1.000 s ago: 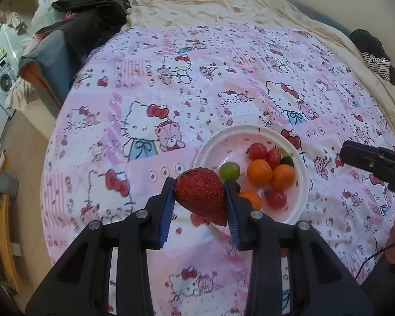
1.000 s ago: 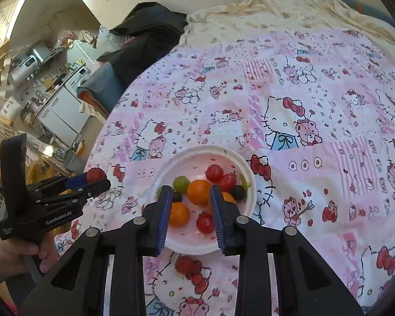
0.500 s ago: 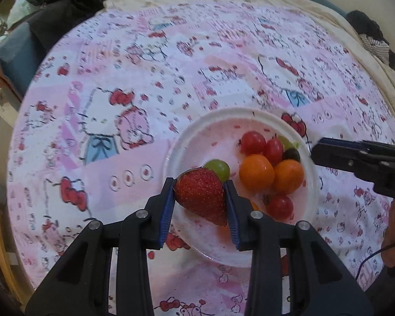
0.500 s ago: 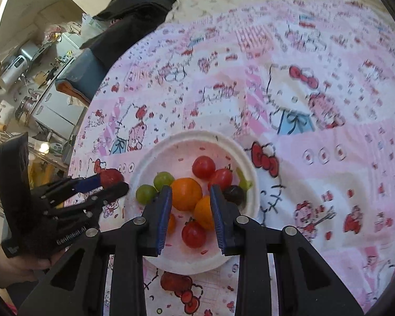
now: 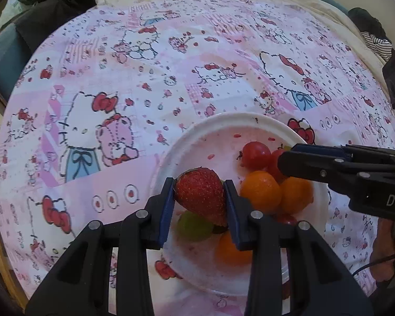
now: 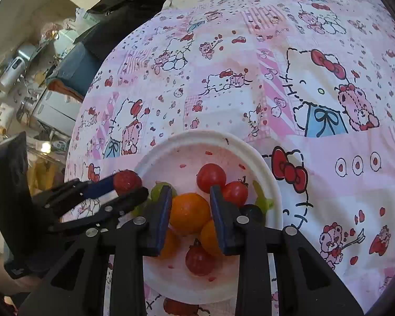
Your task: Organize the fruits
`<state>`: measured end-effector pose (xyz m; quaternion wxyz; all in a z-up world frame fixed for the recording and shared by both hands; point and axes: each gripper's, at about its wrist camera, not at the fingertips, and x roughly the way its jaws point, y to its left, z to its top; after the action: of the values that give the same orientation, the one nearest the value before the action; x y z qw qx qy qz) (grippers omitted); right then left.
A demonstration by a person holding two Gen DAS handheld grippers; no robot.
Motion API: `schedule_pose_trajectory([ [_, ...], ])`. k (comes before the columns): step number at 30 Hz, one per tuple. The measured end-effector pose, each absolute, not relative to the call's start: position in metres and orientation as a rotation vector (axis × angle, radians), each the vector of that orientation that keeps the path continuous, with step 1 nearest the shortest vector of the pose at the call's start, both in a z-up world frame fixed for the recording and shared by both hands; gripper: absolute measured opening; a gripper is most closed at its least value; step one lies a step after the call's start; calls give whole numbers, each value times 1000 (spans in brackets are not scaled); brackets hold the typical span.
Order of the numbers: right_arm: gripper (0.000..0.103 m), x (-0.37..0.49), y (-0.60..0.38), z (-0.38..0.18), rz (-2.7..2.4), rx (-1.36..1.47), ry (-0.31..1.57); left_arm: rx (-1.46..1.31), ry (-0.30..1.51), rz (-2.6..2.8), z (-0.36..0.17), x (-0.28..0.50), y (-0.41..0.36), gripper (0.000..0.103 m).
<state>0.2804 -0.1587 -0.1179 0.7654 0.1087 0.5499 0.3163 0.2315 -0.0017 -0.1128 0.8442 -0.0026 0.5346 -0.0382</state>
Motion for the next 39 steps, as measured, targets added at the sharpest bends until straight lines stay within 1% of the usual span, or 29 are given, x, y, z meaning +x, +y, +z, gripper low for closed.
schedule_pose_trajectory([
  [4, 35, 285, -165, -118, 698, 307, 1200, 1, 1130, -105, -114, 232, -7, 33],
  [6, 51, 287, -170, -115, 689, 329, 1190, -5, 1131, -113, -113, 232, -7, 33],
  [7, 63, 287, -170, -113, 686, 323, 1189, -9, 1132, -116, -112, 232, -7, 33],
  [8, 69, 286, -171, -109, 675, 305, 1185, -15, 1135, -120, -112, 232, -6, 35],
  [9, 69, 285, -173, -105, 670, 301, 1174, -18, 1141, -117, -112, 232, -5, 40],
  [10, 69, 282, -177, -101, 667, 302, 1159, -18, 1141, -107, -111, 231, -4, 56],
  [11, 69, 281, -181, -99, 662, 304, 1155, -22, 1132, -100, -108, 230, -2, 66],
  [13, 69, 273, -191, -95, 633, 315, 1164, -32, 1101, -103, -99, 226, 2, 69],
  [16, 69, 247, -206, -95, 569, 274, 1212, -13, 1113, -80, -91, 218, 12, 69],
  [19, 69, 212, -213, -105, 583, 275, 1266, -51, 1122, 4, -79, 204, 36, 69],
  [21, 69, 190, -198, -110, 630, 186, 1297, -73, 1133, 35, -70, 195, 46, 69],
  [24, 66, 158, -152, -115, 726, -107, 1248, -106, 1148, 41, -60, 178, 53, 69],
  [27, 57, 144, -127, -133, 790, -290, 1245, -147, 1167, 20, -53, 153, 58, 69],
  [28, 50, 143, -125, -138, 799, -308, 1255, -157, 1168, 13, -52, 145, 58, 70],
  [31, 49, 141, -123, -145, 817, -356, 1248, -160, 1192, 2, -54, 129, 57, 70],
  [33, 44, 142, -119, -146, 834, -395, 1230, -158, 1212, -13, -59, 127, 53, 70],
  [34, 37, 142, -117, -147, 831, -429, 1217, -152, 1213, -15, -60, 127, 52, 70],
  [35, 32, 141, -115, -148, 824, -456, 1211, -140, 1212, -16, -61, 128, 50, 70],
  [39, 32, 136, -113, -149, 824, -508, 1169, -139, 1222, -24, -63, 130, 48, 70],
])
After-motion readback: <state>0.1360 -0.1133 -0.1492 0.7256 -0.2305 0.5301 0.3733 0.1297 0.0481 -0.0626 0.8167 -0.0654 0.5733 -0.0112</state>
